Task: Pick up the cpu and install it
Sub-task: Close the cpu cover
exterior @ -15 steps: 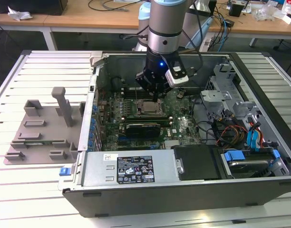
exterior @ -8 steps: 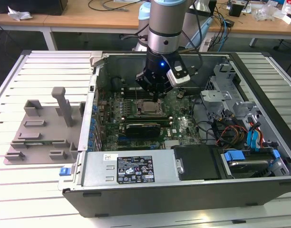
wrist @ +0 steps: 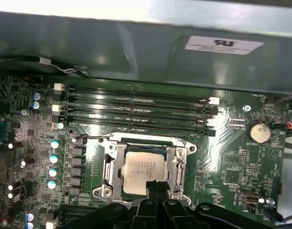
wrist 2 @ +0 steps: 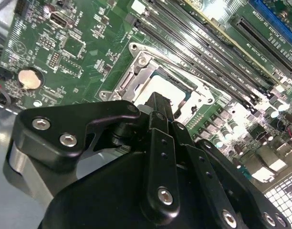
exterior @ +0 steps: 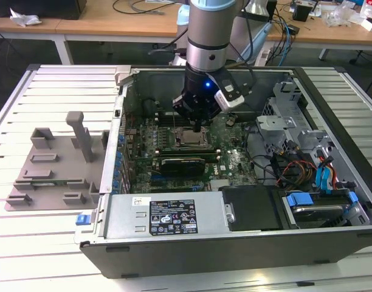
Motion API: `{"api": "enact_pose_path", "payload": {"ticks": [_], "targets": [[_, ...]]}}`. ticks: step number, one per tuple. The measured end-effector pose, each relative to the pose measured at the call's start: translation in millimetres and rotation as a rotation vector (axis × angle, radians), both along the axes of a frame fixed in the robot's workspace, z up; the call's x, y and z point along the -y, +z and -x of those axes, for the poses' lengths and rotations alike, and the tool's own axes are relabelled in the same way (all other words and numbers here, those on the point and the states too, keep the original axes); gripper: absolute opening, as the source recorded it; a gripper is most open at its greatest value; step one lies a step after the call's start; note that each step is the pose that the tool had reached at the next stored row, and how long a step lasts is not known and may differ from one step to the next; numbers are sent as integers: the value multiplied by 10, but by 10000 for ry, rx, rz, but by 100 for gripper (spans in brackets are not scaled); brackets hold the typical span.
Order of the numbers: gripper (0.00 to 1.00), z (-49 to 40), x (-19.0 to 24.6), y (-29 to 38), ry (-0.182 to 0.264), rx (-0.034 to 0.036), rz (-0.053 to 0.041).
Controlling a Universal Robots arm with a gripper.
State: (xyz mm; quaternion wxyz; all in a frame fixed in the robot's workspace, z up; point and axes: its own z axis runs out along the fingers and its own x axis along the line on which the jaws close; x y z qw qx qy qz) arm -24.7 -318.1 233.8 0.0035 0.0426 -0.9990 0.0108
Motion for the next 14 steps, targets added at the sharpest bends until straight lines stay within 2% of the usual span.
{"api": "enact_pose_path", "payload": {"ticks": [4, 10, 14], "targets": [[11, 41, 0, -53, 33, 1, 0], [11, 179, -5, -84, 34, 3, -2], [11, 279, -5, -131, 35, 2, 1]]}}
